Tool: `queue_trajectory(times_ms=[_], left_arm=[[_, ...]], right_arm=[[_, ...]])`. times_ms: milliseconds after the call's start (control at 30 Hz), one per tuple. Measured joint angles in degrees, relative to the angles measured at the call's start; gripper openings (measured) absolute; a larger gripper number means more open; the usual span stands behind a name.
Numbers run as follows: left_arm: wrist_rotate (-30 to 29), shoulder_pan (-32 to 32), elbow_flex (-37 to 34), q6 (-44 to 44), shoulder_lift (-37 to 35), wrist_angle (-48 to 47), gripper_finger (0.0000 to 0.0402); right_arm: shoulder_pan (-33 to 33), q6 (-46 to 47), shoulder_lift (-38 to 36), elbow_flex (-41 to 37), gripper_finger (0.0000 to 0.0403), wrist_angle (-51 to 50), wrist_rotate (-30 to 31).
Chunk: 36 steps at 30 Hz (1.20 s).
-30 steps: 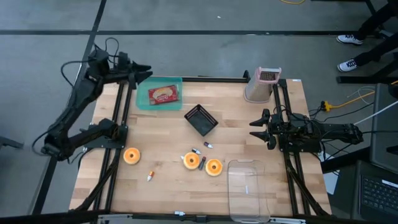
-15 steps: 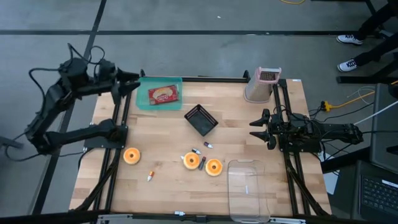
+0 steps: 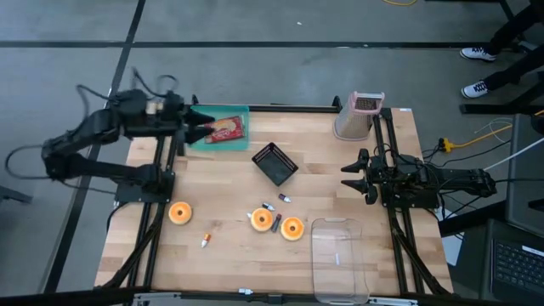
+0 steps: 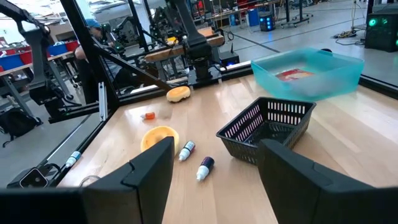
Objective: Pick & Place Food Item
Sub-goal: Put the black donut into the black bin
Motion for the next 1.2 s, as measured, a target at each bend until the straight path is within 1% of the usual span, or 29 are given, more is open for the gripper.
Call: queue_trajectory(times_ms=[167,267,333,400,433,533,633,733,833,933,1033,1100,1200], left_arm=[[-8.98,-8.70,-0.04,-1.35,7.25,4.28,0.0217],[-15.46,-12.06,-0.04,0.71,11.48,11.42,0.0217],[-20.12,-13.04,-0.04,3.01,14.00,18.54,0.0217],[-22.96,-13.27,-0.04,5.61,15.84,24.74,0.0217],[-24.36,-13.20,-0.04,6.55,16.47,26.39,0.0217],[-30.01,-12.85,-0.04,8.24,17.59,26.73,0.0217],[-34.98,-12.83,-0.04,9.91,17.11,27.06,0.0214],[-37.54,-12.86,-0.04,12.80,15.30,28.82,0.0207],[-39.20,-12.89,-0.04,15.71,12.71,28.75,0.0202],[-40.48,-12.85,-0.04,16.61,10.53,26.52,0.0201],[-40.67,-13.92,-0.04,16.69,9.01,26.44,0.0201],[-41.51,-14.99,-0.04,17.03,8.06,26.92,0.0201],[-43.45,-16.82,-0.04,17.43,7.13,26.77,0.0201]], right_arm=[[0.01,-6.11,-0.02,0.00,0.0228,0.12,0.06],[0.01,-5.71,0.00,0.00,0.0228,2.68,3.76],[0.01,-4.37,0.00,0.00,0.0228,7.00,7.82],[-0.01,-4.39,0.00,0.00,0.0228,12.94,11.39],[0.01,-4.35,0.00,0.00,0.0228,16.44,12.64],[0.00,-2.41,0.00,0.01,0.0228,26.36,13.72],[-0.03,-0.91,0.00,0.02,0.0228,35.87,15.13],[-0.03,5.47,0.00,0.02,0.0228,42.23,15.30],[-0.03,11.97,0.53,0.04,0.0228,42.89,14.28],[-0.03,16.63,2.65,0.04,0.0228,43.27,13.60],[-0.03,21.19,7.63,0.03,0.0228,45.50,15.87],[-0.04,23.31,12.06,0.02,0.0228,49.58,17.79],[0.25,24.17,20.16,0.37,0.0228,56.47,17.83]])
